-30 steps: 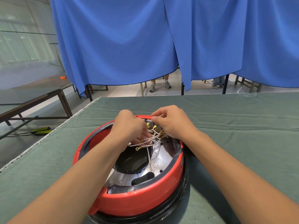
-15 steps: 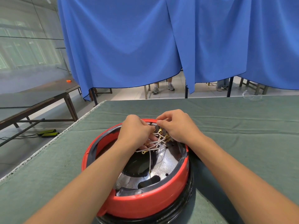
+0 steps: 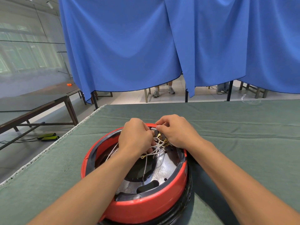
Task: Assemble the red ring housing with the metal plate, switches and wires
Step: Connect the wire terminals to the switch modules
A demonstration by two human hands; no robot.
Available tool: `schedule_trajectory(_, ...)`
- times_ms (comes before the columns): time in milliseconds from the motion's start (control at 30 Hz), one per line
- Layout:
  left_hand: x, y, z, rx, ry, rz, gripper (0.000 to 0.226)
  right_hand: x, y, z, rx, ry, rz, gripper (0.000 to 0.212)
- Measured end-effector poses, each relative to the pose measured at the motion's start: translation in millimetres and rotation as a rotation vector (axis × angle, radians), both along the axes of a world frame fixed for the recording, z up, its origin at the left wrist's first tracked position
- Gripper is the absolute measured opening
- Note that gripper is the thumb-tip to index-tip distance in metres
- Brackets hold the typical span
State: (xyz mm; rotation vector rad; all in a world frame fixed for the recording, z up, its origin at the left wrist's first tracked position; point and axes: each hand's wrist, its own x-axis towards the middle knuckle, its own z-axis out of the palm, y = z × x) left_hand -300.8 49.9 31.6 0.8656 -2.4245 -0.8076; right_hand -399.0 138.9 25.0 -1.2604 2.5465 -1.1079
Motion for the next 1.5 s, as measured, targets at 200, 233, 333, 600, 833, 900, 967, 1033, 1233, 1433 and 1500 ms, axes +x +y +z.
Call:
schedule_trajectory(200,-1,3,-1,-0.149,-0.045,0.023,0.025,-1,1,1,0.018,0.018,0.002,0.017)
schedule_trajectory(233,-2,3,-2,-0.156,-0.050,0.029,0.025,-1,0,1,0.022,0.021,0.003,0.017)
schedule_trajectory(333,-2,4,-2,-0.209,-0.058,0.058,0.024,-1,-1,1,0.038,0.034,-0.001,0.015)
schedule_trajectory(600,1,4,-3,-0.299,-0.119,0.114,0.024,-2,-3,-3,-0.008,-0.031,-0.043,0.011)
schedule_trajectory(833,-2,1,-2,-0.269,-0.097,0.064,0.020,-3,-2,-5,-0.039,-0.038,-0.024,0.010)
schedule_trajectory(900,-2,1,-2,-0.294,-0.090,0.058,0.020,-3,-2,-4,-0.036,-0.035,-0.021,0.009)
schedule_trajectory(967,-3,2,-2,-0.309,-0.079,0.054,0.021,-3,-1,-4,-0.031,-0.027,-0.019,0.008)
schedule_trajectory(1033,-4,2,-2,-0.311,-0.075,0.052,0.020,-3,-1,-4,-0.027,-0.016,-0.016,0.008)
schedule_trajectory(1233,-3,2,-2,-0.279,-0.068,0.010,0.019,-4,0,-5,-0.047,-0.027,-0.015,0.007)
schedule_trajectory(1433,10,-13,7,-0.028,0.145,0.077,0.025,-4,-1,-6,-0.098,-0.109,-0.037,0.008)
schedule_trajectory(1500,14,-16,8,0.010,0.150,0.129,0.025,-4,-1,-6,-0.098,-0.127,-0.036,0.006)
